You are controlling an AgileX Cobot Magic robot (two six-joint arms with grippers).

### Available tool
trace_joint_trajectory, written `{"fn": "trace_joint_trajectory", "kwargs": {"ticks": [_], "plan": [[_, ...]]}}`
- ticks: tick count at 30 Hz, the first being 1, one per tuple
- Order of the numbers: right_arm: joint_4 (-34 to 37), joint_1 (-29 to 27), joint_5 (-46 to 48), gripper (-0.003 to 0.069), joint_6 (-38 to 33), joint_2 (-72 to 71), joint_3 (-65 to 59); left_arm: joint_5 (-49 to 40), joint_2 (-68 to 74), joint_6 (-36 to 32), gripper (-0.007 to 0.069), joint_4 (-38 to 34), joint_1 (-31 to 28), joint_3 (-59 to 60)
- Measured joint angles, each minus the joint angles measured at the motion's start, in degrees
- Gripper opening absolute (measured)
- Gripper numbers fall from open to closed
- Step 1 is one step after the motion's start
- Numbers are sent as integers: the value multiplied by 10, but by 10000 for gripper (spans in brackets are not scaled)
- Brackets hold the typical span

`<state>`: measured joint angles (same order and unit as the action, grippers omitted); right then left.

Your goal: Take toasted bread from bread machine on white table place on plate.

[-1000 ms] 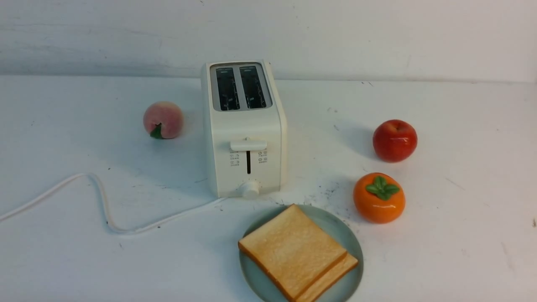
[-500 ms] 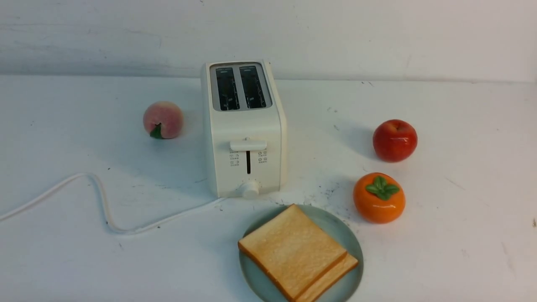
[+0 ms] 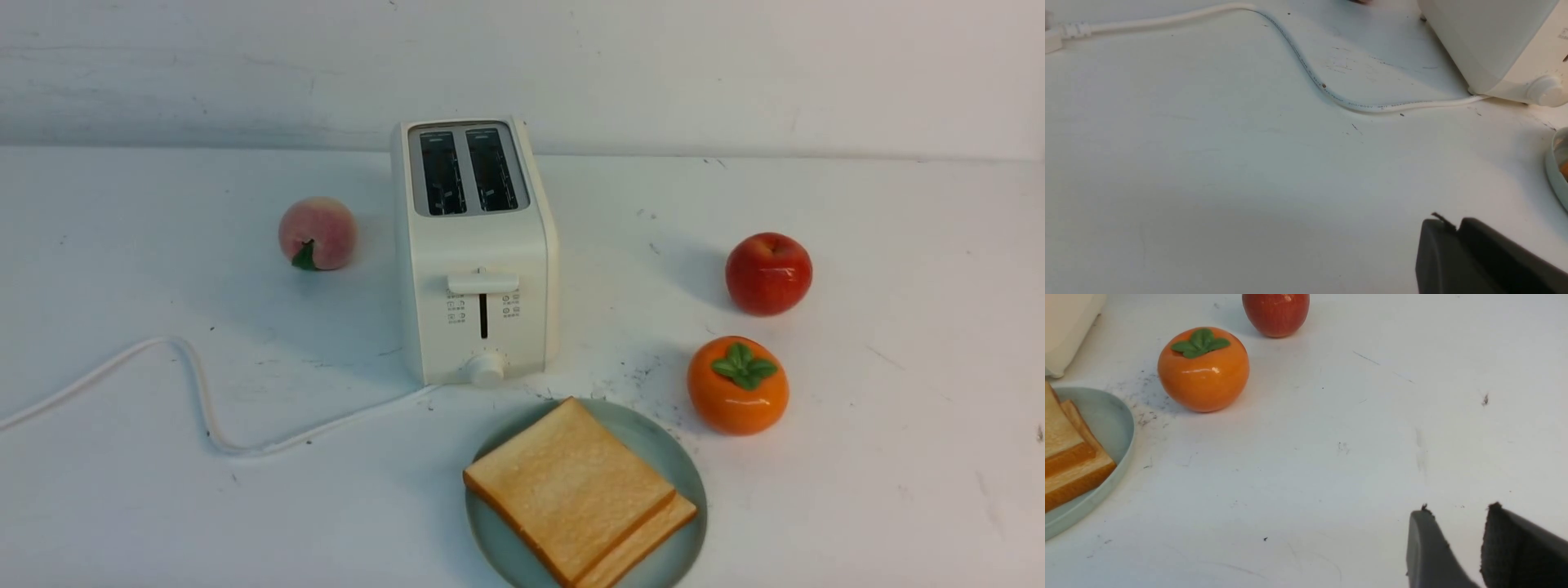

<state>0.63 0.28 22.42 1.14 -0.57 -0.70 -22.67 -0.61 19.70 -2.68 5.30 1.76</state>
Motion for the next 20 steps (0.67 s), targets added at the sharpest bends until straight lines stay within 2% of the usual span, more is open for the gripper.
{"fn": "trace_joint_trajectory", "kwargs": {"ticks": [20], "plan": [[0,0,0,232,0,0,0,0,0,0,70,0,0,0]]}}
